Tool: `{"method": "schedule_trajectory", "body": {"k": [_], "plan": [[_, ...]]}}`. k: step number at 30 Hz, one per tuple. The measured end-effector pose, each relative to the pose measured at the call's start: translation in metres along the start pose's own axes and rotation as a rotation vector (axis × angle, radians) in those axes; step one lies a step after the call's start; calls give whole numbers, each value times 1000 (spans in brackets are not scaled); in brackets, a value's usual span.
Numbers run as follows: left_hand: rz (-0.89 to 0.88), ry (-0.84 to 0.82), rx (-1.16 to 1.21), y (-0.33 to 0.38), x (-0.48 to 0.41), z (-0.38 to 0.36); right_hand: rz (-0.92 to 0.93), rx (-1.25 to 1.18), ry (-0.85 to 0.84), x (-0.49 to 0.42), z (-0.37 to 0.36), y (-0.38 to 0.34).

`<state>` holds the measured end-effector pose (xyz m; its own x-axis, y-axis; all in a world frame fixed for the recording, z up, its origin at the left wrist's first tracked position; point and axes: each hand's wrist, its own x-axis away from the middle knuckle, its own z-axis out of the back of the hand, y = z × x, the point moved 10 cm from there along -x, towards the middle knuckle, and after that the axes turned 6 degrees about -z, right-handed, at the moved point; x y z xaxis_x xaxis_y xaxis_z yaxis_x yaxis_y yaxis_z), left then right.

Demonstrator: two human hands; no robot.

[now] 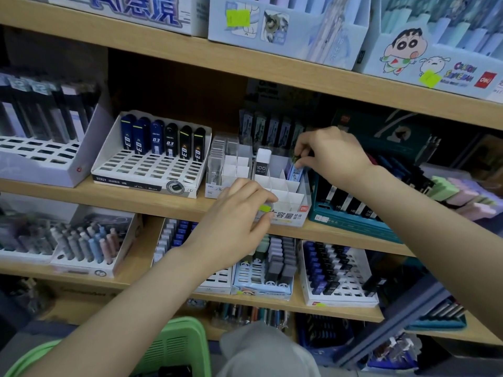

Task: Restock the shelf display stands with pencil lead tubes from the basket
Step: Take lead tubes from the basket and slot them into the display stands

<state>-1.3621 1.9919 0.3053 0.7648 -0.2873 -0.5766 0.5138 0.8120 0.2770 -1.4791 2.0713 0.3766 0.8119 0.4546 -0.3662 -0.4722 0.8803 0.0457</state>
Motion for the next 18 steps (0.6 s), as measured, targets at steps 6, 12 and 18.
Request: {"method": "schedule_trajectory", "body": {"k": [6,12,18], "plan": [[5,-6,4,0,0,0,50,19,38,7,5,-8],[6,-9,2,-1,0,0,-70,-551,-89,4,-5,-21],[-2,-14,-5,-1,1,-1,-140,-913,-98,-18,-19,-24]]}}
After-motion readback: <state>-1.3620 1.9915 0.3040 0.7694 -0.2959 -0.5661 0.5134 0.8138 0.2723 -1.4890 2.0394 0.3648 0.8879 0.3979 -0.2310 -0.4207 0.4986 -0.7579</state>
